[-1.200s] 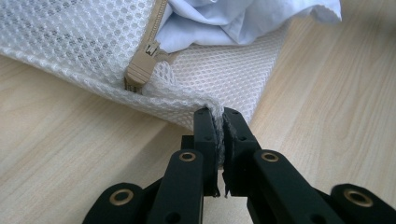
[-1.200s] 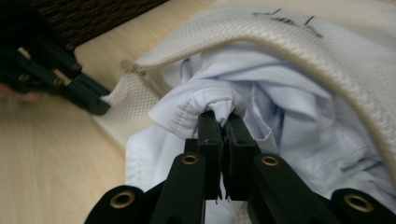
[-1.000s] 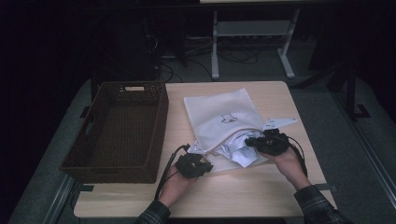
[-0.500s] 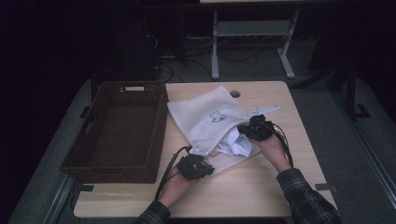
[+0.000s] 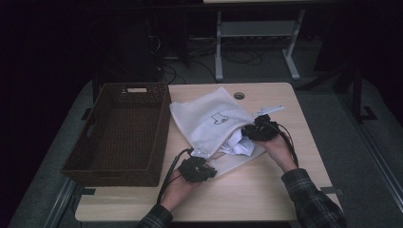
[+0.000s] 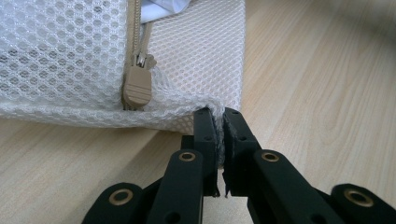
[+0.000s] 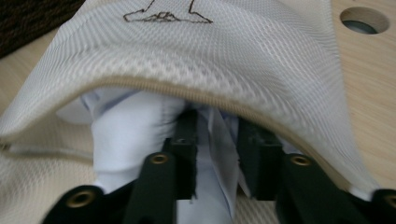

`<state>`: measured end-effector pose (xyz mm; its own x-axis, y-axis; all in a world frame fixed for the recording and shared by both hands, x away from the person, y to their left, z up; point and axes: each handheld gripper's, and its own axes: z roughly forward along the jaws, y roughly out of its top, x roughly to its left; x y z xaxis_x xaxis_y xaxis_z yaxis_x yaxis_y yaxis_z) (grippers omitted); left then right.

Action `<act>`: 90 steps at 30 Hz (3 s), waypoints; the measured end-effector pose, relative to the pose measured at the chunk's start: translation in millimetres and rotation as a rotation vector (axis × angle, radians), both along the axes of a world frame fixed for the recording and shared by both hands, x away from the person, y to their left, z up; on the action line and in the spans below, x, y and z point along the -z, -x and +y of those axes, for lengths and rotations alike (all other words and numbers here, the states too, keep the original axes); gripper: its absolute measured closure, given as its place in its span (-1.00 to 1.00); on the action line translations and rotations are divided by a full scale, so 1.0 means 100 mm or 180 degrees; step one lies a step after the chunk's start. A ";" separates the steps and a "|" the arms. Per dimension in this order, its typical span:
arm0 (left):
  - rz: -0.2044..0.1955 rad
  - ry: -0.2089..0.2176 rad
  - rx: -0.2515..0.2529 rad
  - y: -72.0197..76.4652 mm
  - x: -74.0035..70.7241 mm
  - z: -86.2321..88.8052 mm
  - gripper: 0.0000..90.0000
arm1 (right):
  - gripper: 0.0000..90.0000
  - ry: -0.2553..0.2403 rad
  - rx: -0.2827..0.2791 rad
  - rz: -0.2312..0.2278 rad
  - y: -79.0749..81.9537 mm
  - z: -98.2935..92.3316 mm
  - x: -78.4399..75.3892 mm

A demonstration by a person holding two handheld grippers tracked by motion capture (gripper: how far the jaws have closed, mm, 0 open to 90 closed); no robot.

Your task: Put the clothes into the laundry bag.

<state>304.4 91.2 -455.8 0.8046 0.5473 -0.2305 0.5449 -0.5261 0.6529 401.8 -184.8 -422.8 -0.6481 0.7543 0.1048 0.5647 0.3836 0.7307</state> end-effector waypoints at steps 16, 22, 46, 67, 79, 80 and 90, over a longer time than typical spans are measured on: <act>-0.0015 -0.0010 0.0012 -0.01 -0.01 0.02 0.89 | -0.28 -0.0170 -0.0347 0.0206 0.58 -0.28 0.03; 0.0000 -0.0010 0.0003 -0.01 -0.02 0.02 0.89 | -0.44 -0.0105 -0.0418 0.0294 0.66 -0.16 0.22; -0.0001 -0.0017 -0.0006 -0.01 -0.01 0.02 0.89 | 0.86 0.0006 -0.0229 0.0086 0.46 0.15 0.43; 0.0018 -0.0025 0.0068 0.03 -0.04 -0.01 0.90 | 0.89 -0.0066 -0.0197 -0.0074 0.12 0.37 0.29; 0.0054 0.0009 0.0217 0.09 -0.04 -0.10 0.90 | 0.89 -0.0123 -0.0167 -0.0123 -0.01 0.51 0.31; 0.0056 -0.0002 0.0243 0.09 -0.04 -0.11 0.90 | 0.89 -0.0150 -0.0158 -0.0108 -0.02 0.52 0.31; 0.0070 0.0001 0.0278 0.10 -0.04 -0.12 0.90 | 0.90 -0.0179 -0.0135 -0.0148 -0.15 0.71 0.31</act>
